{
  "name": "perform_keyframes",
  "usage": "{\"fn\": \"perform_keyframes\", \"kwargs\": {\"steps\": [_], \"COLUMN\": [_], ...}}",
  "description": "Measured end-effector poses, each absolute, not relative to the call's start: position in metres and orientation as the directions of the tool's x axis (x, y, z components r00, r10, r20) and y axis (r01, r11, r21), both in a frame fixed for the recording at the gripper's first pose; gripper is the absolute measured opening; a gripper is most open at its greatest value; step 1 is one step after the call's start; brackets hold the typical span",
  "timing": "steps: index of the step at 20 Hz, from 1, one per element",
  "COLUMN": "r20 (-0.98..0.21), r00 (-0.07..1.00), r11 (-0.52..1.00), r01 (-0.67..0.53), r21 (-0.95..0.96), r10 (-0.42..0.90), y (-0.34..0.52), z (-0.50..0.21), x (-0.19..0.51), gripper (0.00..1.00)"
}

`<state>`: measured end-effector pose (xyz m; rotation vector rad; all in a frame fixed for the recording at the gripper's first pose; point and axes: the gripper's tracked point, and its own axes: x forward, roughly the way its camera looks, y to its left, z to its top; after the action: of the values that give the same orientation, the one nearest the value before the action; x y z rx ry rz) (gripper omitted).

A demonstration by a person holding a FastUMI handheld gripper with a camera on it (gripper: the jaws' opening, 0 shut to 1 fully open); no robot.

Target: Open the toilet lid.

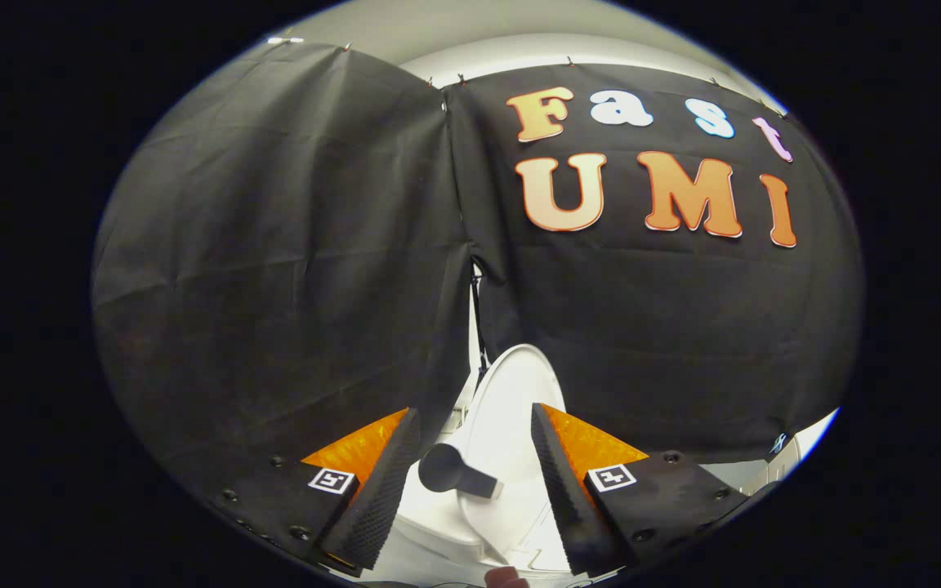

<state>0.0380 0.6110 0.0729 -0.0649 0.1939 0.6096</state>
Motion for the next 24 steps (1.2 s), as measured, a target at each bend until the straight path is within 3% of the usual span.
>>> {"fn": "perform_keyframes", "kwargs": {"steps": [9, 16, 24], "r20": [-0.078, -0.059, -0.036], "r00": [0.854, 0.912, 0.920], "r11": [0.855, 0.914, 0.916], "r01": [-0.518, -0.405, -0.393], "r21": [-0.029, 0.004, -0.088], "r10": [0.515, 0.405, 0.391], "y": [0.483, 0.361, 0.270], "z": [0.134, 0.130, 0.119], "x": [0.065, 0.087, 0.075], "gripper": [0.89, 0.89, 0.89]}}
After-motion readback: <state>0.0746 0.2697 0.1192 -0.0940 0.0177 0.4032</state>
